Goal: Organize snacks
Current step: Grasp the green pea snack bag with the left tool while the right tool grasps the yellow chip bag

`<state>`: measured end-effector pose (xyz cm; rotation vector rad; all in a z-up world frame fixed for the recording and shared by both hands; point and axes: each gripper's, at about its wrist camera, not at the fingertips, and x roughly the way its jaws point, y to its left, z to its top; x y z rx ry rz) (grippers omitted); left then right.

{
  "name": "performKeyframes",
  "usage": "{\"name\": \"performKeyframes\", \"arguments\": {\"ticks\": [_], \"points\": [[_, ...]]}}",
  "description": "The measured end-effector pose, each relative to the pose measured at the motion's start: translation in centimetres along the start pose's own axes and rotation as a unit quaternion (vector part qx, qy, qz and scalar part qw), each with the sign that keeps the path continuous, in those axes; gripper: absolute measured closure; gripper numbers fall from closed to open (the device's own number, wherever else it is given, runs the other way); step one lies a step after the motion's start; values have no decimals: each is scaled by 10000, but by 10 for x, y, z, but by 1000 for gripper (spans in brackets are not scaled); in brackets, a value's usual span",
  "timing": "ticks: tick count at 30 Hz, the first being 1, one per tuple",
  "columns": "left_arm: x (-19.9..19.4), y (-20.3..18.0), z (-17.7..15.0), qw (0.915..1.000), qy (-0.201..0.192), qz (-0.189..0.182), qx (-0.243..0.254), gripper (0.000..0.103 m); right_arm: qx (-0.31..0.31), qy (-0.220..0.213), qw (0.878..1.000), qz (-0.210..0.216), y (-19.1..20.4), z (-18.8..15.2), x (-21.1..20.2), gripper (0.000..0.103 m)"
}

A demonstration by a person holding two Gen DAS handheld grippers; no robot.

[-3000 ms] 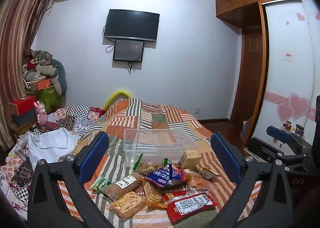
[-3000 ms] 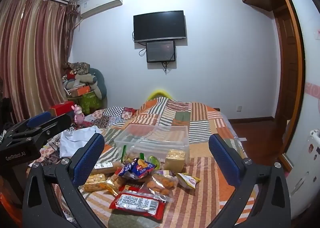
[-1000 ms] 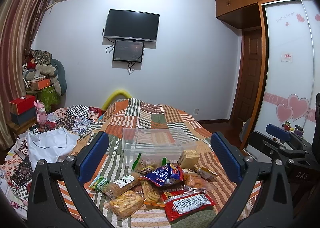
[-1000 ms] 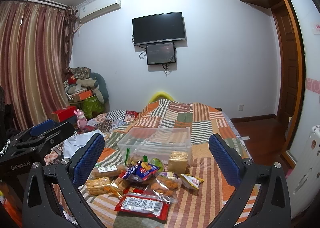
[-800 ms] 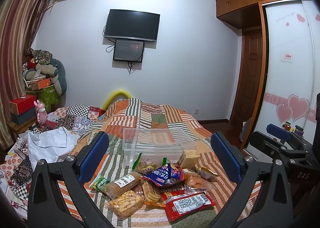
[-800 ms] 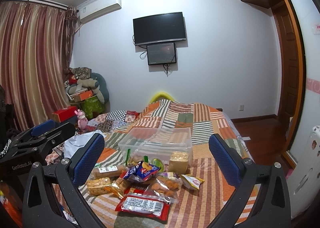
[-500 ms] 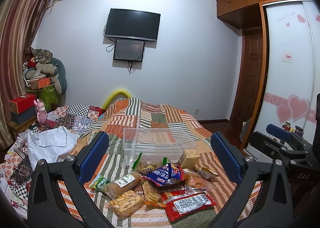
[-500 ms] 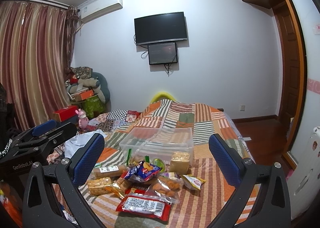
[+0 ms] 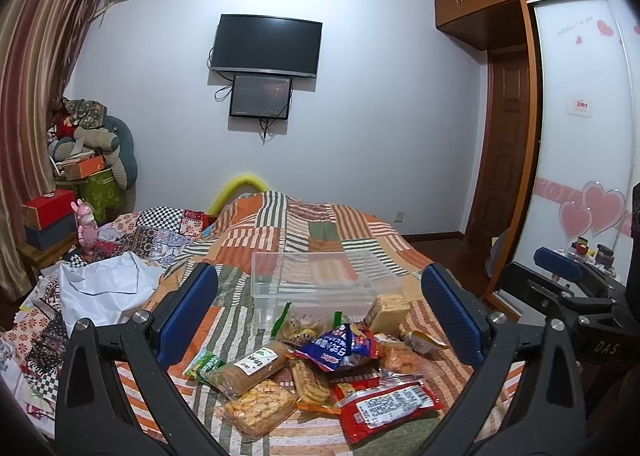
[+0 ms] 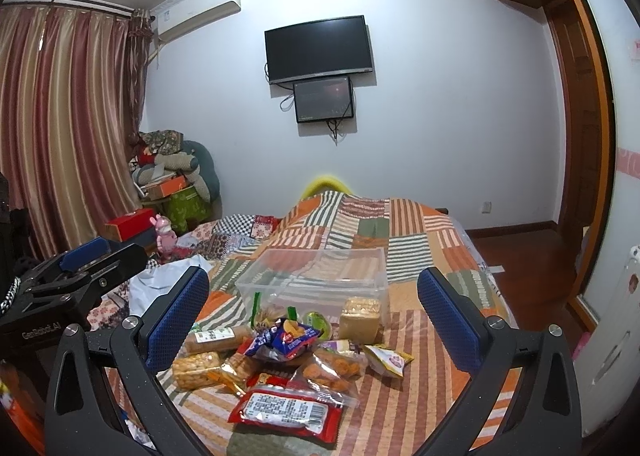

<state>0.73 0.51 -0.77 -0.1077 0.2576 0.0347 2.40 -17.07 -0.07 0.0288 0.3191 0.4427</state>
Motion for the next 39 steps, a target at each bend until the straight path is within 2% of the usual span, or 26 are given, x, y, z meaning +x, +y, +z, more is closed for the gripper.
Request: {"name": "performKeyframes", "arguments": {"ticks": [9, 14, 16, 18, 21, 26, 30, 32, 34, 39], "points": [[28, 23, -11, 9986, 461, 262, -83, 1, 46, 412, 9991, 6, -10, -11, 19, 0], [47, 47, -22, 9954, 859, 406, -155, 11, 129, 736, 9972, -14, -19, -25, 36, 0], [56, 57, -28, 9931, 1050, 483, -198, 21, 122, 826, 9965, -79, -22, -29, 40, 1], [65, 67, -36, 9905, 1247, 531, -219, 25, 112, 946, 9953, -158, -26, -34, 46, 3], [76, 81, -48, 9866, 1507, 592, -210, 26, 130, 1176, 9927, -248, -34, -42, 56, 9], [94, 93, -69, 9794, 1925, 577, -193, 31, 253, 1580, 9865, -346, -51, -53, 71, 23], [108, 102, -83, 9729, 2212, 615, -273, 33, 341, 1811, 9819, -431, -62, -62, 78, 24], [114, 111, -87, 9695, 2326, 669, -383, 35, 369, 1893, 9800, -499, -66, -65, 80, 28], [121, 123, -91, 9653, 2436, 741, -585, 41, 421, 1961, 9782, -533, -70, -67, 84, 31], [131, 146, -94, 9611, 2505, 851, -797, 42, 555, 2101, 9747, -528, -75, -70, 94, 33]]}}
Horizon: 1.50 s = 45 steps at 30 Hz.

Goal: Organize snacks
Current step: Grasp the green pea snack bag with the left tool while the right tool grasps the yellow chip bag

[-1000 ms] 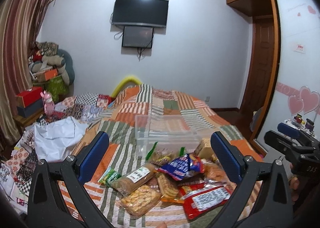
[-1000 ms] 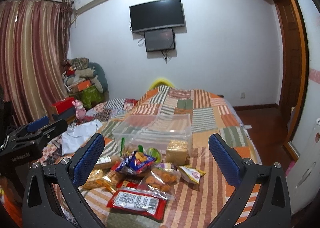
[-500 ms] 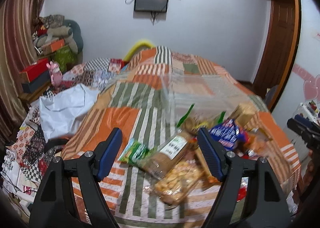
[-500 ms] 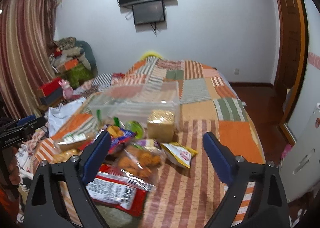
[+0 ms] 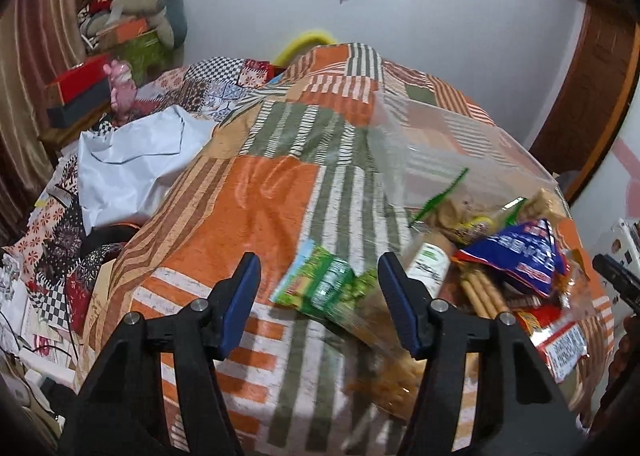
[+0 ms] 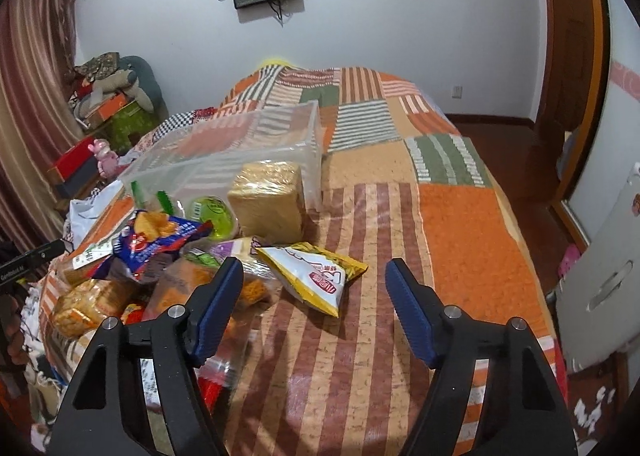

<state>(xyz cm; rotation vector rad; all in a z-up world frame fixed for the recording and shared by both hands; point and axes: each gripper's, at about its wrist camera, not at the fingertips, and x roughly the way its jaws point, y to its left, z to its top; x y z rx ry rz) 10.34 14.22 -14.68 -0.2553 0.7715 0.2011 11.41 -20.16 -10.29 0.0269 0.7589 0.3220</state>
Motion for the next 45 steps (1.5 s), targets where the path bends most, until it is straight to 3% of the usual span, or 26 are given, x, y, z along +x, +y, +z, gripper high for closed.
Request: {"name": "performKeyframes", "arguments": {"ticks": [8, 24, 26, 28, 33, 37, 45], "points": [[35, 13, -2, 9992, 404, -7, -28, 45, 37, 296, 9995, 54, -1, 0, 20, 32], [51, 6, -1, 9969, 596, -512, 41, 45, 177, 594, 9980, 77, -2, 5, 40, 33], [53, 4, -2, 9966, 606, -563, 33, 48, 237, 628, 9977, 125, -4, 4, 41, 33], [52, 2, -3, 9956, 610, -710, 61, 61, 302, 631, 9974, 159, -6, 3, 41, 34], [47, -6, -4, 9956, 554, -740, 157, 73, 299, 648, 9973, 174, -6, 1, 41, 58], [39, -11, -3, 9967, 452, -600, 308, 82, 232, 554, 9982, 90, -3, 2, 38, 60], [24, -9, 3, 9979, 285, -483, 327, 87, 170, 259, 9995, -19, -2, 9, 21, 61]]}}
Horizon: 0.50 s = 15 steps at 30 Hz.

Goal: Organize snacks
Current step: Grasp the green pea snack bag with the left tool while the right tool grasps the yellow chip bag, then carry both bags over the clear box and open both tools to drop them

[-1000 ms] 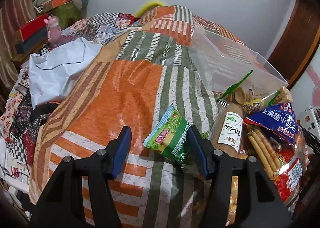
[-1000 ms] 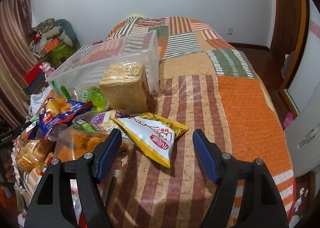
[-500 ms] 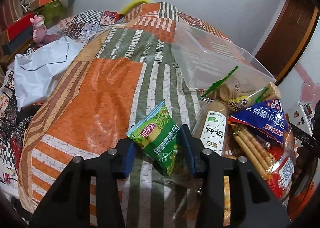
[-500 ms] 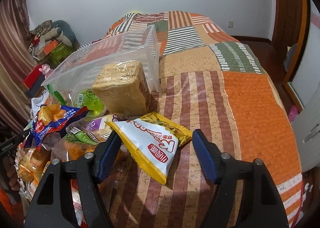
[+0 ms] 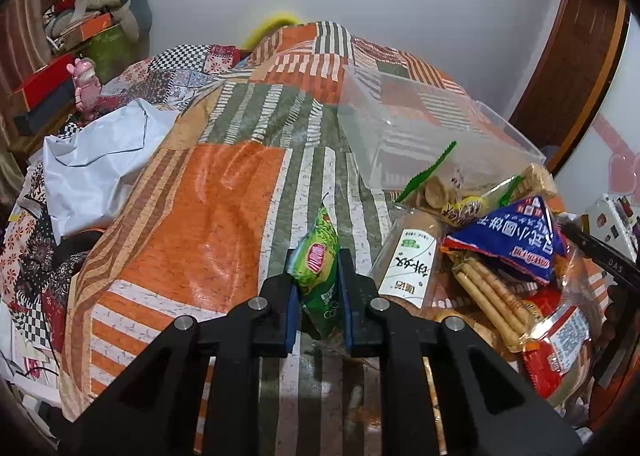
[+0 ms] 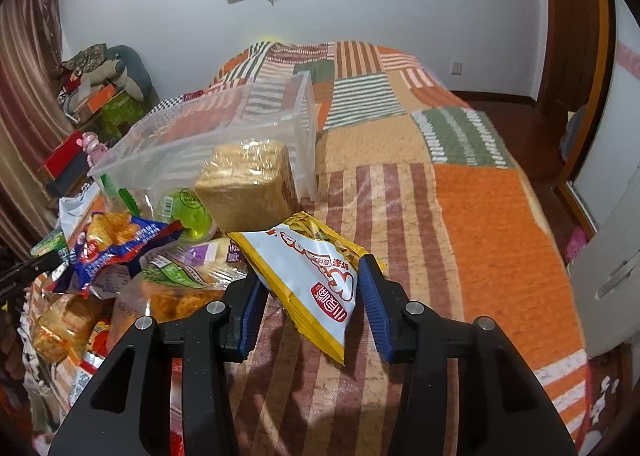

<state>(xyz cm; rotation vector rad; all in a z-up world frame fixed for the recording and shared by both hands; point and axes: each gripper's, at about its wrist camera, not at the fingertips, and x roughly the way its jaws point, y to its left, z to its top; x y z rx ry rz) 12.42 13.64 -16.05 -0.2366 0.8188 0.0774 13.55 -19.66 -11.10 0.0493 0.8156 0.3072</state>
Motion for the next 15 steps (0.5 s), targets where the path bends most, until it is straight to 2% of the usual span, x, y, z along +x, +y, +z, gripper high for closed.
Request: {"name": "performKeyframes", "arguments": {"ticks": [10, 15], "points": [[-35, -7, 18, 9985, -529, 125, 108, 88, -76, -430, 9990, 65, 5, 12, -27, 61], [-53, -14, 33, 9970, -766, -2, 134, 88, -133, -655, 9977, 149, 10, 20, -36, 61]]}}
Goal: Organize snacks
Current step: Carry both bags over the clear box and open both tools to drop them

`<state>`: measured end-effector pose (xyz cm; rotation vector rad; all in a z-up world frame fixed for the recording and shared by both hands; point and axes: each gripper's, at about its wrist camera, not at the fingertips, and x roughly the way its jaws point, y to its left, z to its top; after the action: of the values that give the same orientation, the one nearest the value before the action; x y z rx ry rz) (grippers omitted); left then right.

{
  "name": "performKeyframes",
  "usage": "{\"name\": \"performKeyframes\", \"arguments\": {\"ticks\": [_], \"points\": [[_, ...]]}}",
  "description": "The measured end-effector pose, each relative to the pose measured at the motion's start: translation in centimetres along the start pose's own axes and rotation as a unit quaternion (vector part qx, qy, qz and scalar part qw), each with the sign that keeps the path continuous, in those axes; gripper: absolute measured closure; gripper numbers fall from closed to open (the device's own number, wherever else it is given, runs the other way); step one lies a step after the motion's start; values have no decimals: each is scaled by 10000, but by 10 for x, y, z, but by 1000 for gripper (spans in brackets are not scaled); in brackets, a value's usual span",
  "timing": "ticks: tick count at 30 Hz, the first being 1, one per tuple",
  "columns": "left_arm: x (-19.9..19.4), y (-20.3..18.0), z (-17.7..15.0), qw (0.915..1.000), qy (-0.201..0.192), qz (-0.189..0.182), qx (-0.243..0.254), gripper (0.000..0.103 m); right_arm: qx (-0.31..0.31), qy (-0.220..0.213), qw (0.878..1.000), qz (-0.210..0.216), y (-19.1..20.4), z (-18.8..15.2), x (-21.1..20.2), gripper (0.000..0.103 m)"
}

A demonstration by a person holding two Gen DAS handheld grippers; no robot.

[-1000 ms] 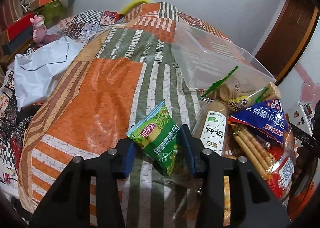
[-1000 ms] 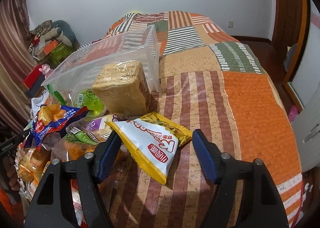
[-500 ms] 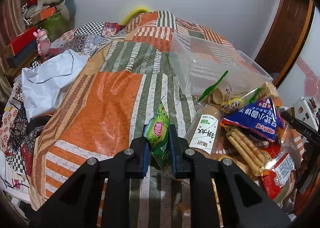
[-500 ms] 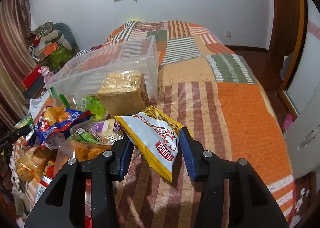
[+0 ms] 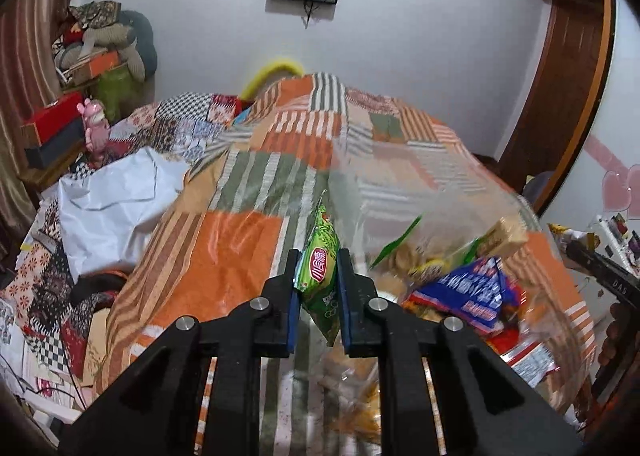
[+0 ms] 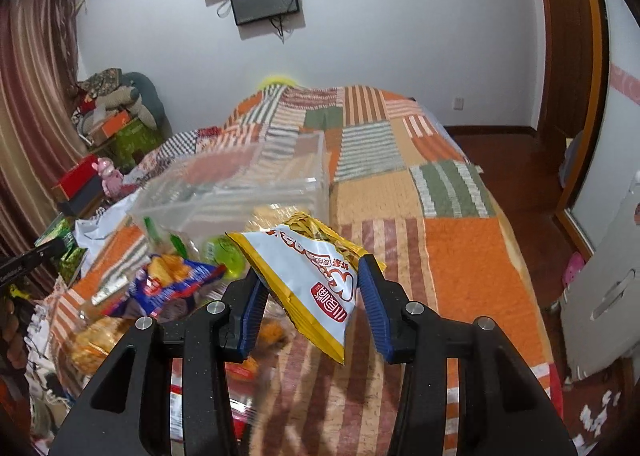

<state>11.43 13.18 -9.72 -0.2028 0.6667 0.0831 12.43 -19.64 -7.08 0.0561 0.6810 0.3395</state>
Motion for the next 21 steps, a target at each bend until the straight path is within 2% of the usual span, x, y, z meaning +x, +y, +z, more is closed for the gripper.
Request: {"name": "performKeyframes", "arguments": {"ticks": [10, 21], "points": [[-11, -34, 28, 9986, -312, -253, 338, 88, -171, -338, 9991, 184, 15, 20, 0, 61], [10, -65, 57, 9961, -400, -555, 560, 88, -382, -511, 9975, 302, 37, 41, 21, 61]]}}
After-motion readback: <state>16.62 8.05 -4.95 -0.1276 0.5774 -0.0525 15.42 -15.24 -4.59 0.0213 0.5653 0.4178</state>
